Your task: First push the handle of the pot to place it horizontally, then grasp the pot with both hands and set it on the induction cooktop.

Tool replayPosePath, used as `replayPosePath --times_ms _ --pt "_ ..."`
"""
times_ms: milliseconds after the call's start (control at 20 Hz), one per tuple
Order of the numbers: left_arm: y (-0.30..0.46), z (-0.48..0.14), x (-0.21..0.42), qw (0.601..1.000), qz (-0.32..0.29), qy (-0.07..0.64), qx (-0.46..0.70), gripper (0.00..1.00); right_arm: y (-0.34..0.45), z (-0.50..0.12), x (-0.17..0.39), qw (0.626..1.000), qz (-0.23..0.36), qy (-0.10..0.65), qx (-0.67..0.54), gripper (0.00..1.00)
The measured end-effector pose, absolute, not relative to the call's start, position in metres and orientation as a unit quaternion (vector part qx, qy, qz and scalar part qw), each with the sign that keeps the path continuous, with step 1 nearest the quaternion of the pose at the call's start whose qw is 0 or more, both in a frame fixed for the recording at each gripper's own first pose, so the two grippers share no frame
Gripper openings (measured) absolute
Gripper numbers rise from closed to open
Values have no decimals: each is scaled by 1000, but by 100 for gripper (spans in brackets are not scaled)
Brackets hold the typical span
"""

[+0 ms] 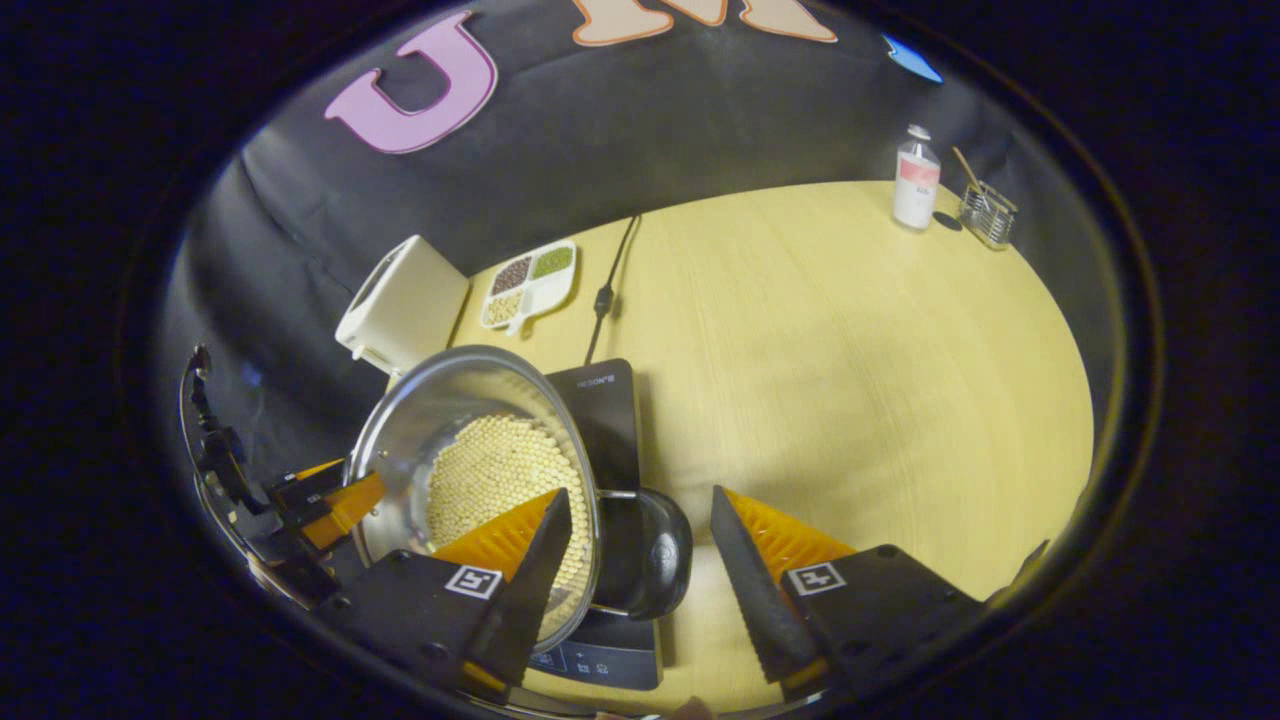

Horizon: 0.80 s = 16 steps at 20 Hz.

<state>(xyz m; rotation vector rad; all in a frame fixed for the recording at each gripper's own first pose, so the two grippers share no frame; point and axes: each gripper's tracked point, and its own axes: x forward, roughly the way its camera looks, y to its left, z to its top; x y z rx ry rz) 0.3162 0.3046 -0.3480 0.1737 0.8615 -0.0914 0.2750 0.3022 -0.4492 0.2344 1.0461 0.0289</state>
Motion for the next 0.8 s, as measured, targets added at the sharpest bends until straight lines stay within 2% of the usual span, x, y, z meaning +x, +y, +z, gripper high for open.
replayPosePath --times_ms 150,200,300,350,400,550,650,700,750,800 --pt "310 -315 317 920 -20 374 115 99 298 -431 275 872 36 474 115 84" --pt "309 -303 316 925 -12 360 122 99 296 -423 274 878 43 463 116 92" --pt "300 -279 309 933 2 335 128 99 285 -407 272 887 57 443 119 93" --pt "294 -269 302 937 10 325 128 99 275 -398 270 890 61 435 118 93" --pt "286 -258 295 941 19 314 124 99 267 -389 266 894 65 427 121 84" --pt "252 -234 272 951 35 289 103 99 238 -371 257 903 80 403 124 84" --pt "228 -221 253 954 43 283 88 99 226 -365 247 906 92 395 117 98" --pt "215 -215 246 957 46 278 76 99 220 -362 242 909 98 390 113 93" --pt "203 -212 237 958 49 275 62 99 214 -358 238 912 104 381 109 100" --pt "190 -207 229 960 51 271 47 99 210 -353 234 915 110 372 106 100"
